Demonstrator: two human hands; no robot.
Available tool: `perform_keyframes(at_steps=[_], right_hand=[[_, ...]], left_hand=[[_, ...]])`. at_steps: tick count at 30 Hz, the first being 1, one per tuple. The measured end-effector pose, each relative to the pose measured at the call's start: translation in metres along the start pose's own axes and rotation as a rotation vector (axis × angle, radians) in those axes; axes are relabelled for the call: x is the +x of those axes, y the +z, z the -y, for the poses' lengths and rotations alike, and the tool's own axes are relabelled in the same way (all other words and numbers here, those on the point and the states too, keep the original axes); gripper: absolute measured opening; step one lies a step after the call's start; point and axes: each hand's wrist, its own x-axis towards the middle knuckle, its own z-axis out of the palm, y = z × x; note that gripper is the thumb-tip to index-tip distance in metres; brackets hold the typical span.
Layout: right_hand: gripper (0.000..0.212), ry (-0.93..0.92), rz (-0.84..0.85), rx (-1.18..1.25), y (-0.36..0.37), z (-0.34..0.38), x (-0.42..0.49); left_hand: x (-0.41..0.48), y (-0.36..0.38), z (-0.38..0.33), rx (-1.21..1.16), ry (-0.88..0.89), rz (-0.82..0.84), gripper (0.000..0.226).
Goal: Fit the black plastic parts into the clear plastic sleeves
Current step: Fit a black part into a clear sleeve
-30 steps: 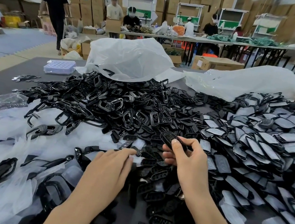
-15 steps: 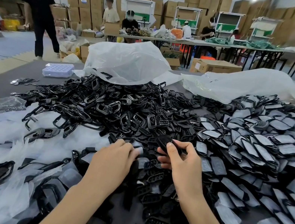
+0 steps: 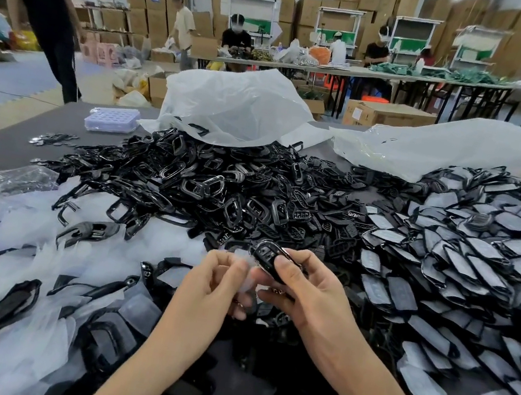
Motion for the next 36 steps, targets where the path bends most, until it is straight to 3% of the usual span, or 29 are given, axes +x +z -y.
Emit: perform_keyframes(at_steps=[3, 8, 15, 19, 22, 25, 31, 35, 36], right_hand=[[0.021, 0.016, -0.024, 0.004, 0.001, 0.001, -0.001], [0.02, 0.014, -0.108, -0.011, 0.004, 0.002, 0.0], [0.009, -0.036, -0.023, -0.047, 0.007, 0.0, -0.001], [0.006, -0.06, -0.053, -0.05, 0.003, -0.001, 0.001], [0.011, -0.073, -0.092, -0.03, 0.001, -0.001, 0.003], [0.013, -0.087, -0.134, 0.009, -0.001, -0.001, 0.004], [0.031, -0.079, -0.203, 0.071, -0.005, 0.0, 0.007], [0.034, -0.075, -0.211, 0.074, -0.003, 0.002, 0.006], [0.035, -0.071, -0.209, 0.077, -0.003, 0.003, 0.005]], left_hand=[[0.0, -0.004, 0.002, -0.057, -0.025, -0.057, 0.022], [0.0, -0.005, 0.004, 0.002, -0.034, -0.067, 0.037], [-0.001, -0.001, 0.004, 0.069, 0.063, -0.078, 0.031], [0.0, -0.004, 0.006, 0.086, 0.042, -0.086, 0.02], [0.0, -0.005, 0.007, 0.12, 0.039, -0.108, 0.028], [-0.001, -0.005, 0.007, 0.21, 0.078, -0.163, 0.039], [-0.005, -0.007, 0.011, 0.571, 0.203, -0.198, 0.015], [-0.008, -0.007, 0.014, 0.72, 0.286, -0.143, 0.055], [-0.008, -0.007, 0.014, 0.729, 0.31, -0.129, 0.055]])
